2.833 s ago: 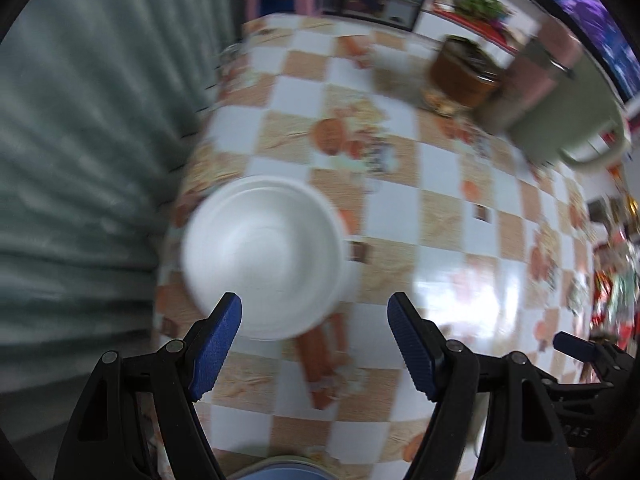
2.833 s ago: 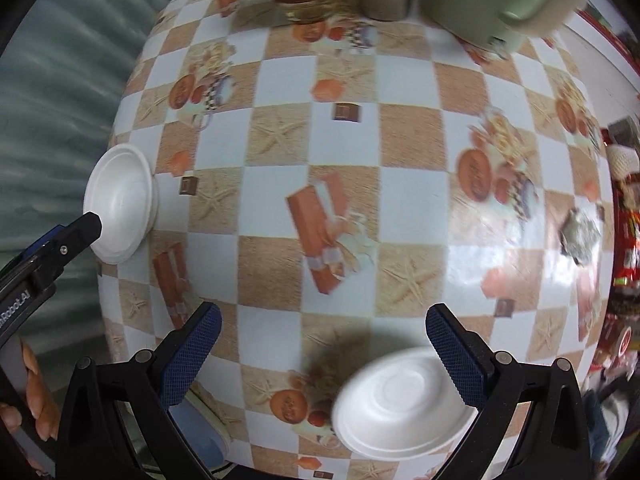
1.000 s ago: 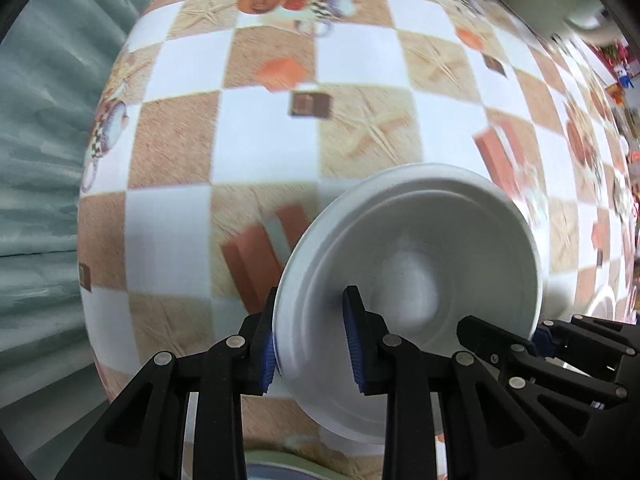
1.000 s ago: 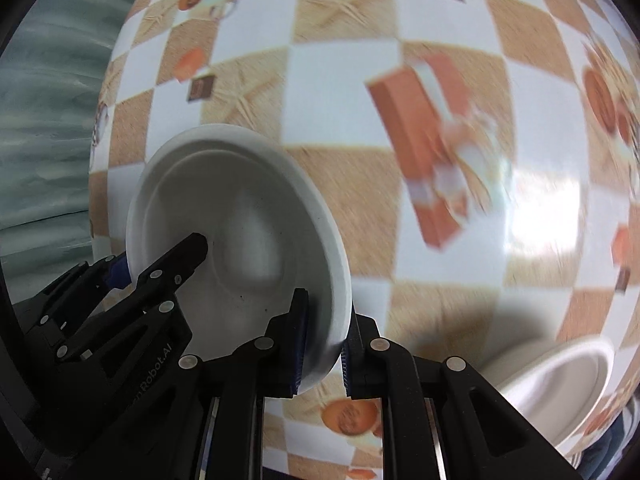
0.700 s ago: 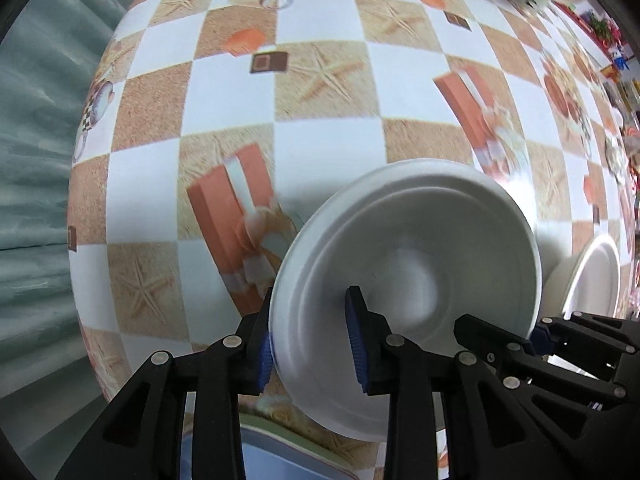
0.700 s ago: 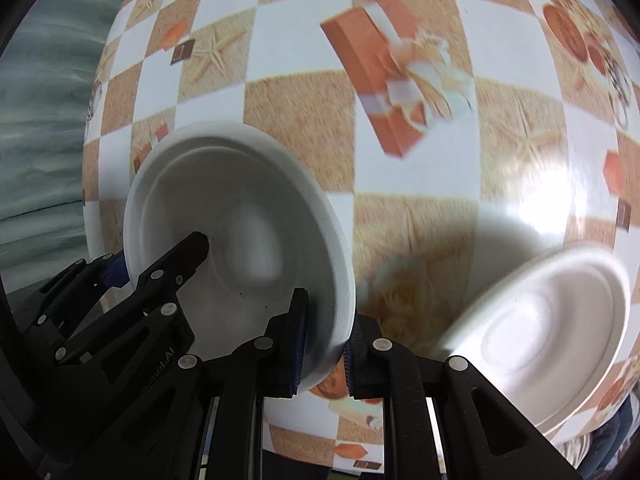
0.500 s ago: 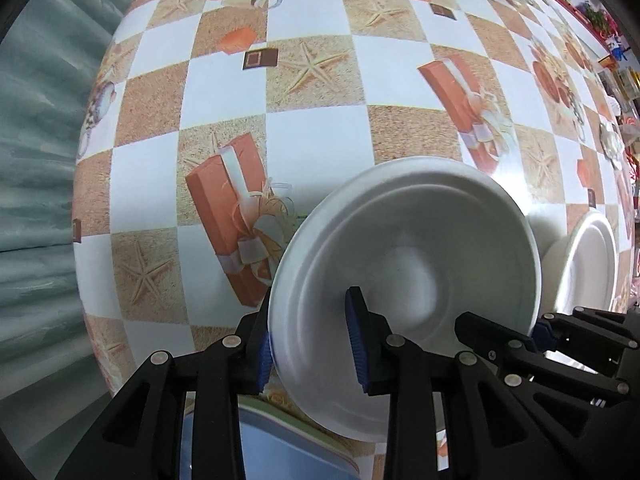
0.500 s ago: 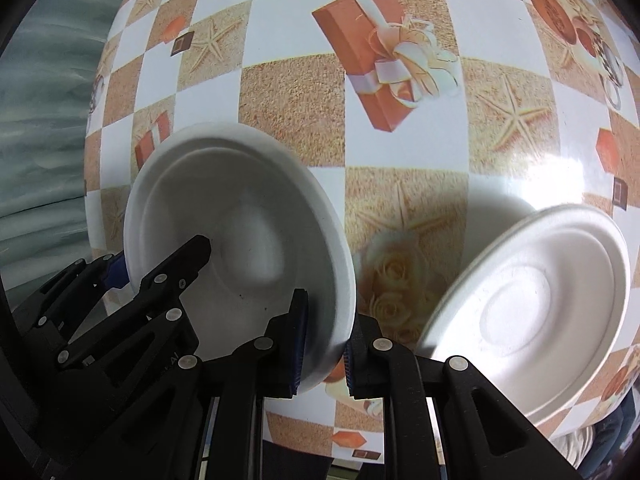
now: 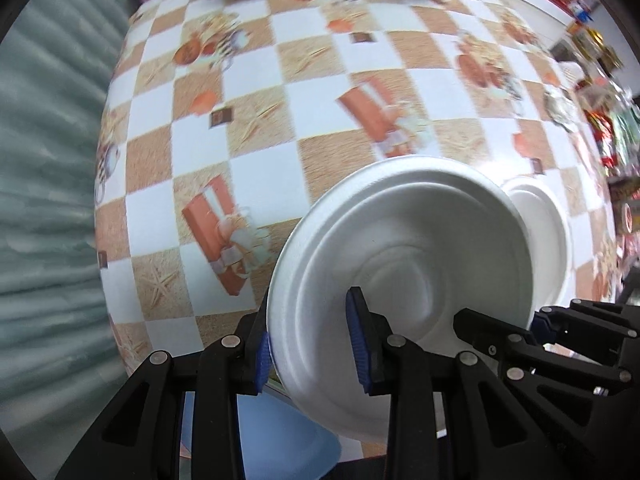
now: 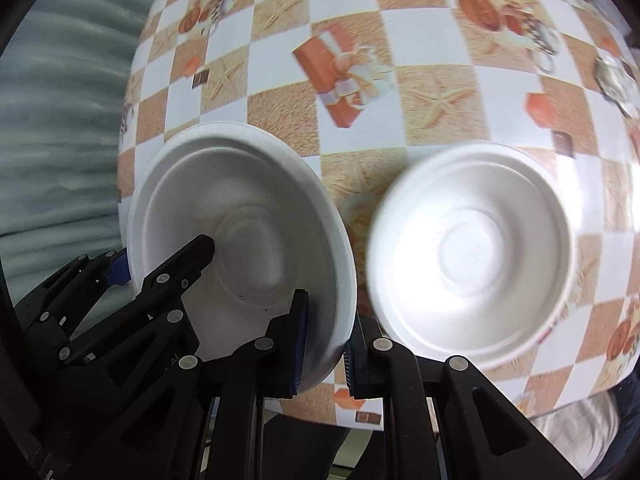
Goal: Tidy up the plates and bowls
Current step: 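Carry the white bowl over the bowl stack and lower it inside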
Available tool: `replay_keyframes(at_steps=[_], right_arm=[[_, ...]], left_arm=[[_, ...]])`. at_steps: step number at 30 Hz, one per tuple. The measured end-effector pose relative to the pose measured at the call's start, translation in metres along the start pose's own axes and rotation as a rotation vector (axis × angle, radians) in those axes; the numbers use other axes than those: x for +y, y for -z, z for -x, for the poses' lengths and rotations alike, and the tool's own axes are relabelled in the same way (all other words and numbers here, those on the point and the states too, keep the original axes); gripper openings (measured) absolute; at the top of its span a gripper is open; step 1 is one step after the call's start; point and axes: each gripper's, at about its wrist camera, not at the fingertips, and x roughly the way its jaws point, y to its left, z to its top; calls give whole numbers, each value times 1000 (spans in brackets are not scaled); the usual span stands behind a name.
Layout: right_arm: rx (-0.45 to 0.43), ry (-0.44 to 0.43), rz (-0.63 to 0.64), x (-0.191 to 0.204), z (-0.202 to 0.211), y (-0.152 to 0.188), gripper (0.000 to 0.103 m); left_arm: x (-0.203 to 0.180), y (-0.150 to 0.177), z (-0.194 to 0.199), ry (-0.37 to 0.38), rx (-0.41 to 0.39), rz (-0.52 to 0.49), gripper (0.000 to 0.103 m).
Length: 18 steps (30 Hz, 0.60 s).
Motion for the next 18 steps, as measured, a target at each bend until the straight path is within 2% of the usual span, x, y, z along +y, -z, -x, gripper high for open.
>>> replay_keyframes(at_steps=[6, 18], right_arm=[[-56, -4, -83, -30, 21, 7, 18], [-116, -1, -224, -67, 43, 29, 18]], left_arm=[[-5, -10, 6, 13, -28, -108, 38], [-56, -16, 17, 42, -63, -282, 38]])
